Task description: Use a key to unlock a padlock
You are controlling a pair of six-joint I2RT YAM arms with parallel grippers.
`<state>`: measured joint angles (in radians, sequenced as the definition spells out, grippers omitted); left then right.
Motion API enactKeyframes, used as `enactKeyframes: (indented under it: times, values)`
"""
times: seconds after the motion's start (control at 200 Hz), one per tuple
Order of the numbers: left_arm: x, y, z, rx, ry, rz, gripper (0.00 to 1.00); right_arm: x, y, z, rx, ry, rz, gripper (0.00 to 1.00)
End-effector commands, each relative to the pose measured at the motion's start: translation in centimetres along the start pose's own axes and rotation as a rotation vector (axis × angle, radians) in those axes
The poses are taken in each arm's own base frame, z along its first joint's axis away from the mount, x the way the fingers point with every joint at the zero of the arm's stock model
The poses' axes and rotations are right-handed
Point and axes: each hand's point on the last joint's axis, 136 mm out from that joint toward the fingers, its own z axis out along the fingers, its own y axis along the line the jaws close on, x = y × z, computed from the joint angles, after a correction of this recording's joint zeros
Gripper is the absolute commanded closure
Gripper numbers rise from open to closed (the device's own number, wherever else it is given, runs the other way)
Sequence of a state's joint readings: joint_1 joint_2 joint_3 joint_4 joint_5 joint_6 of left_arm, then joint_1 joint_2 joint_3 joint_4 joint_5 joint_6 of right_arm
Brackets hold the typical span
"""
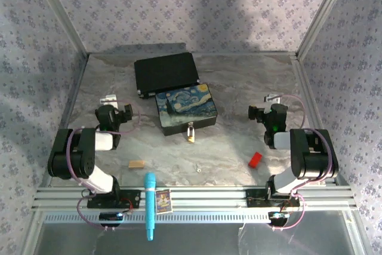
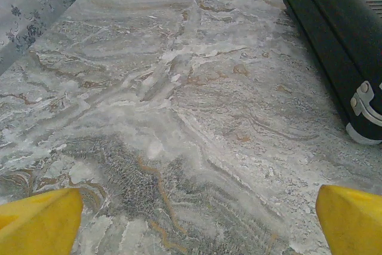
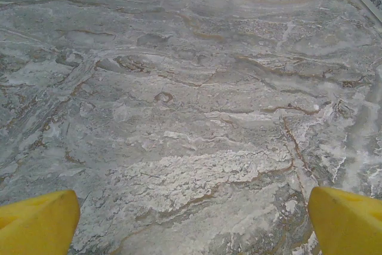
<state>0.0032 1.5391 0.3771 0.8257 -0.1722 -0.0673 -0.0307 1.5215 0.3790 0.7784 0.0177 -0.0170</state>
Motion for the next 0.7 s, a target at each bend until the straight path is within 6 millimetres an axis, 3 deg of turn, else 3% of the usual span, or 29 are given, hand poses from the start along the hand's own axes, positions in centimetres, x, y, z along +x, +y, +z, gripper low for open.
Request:
enactKeyframes:
  times: [0.0,0.695]
  values:
    - [-1.56,-0.34,0.14,0.007,-0.042,0.008,0.00,-1.13,-0.18,0.20,0.002,-0.026,-0.014,0.01]
    - [-1.51,-0.35,0.15,0.007,-0.040,0.009,0.00,-1.17,-0.13,0.19,-0.003,-0.027,-0.009,0.01]
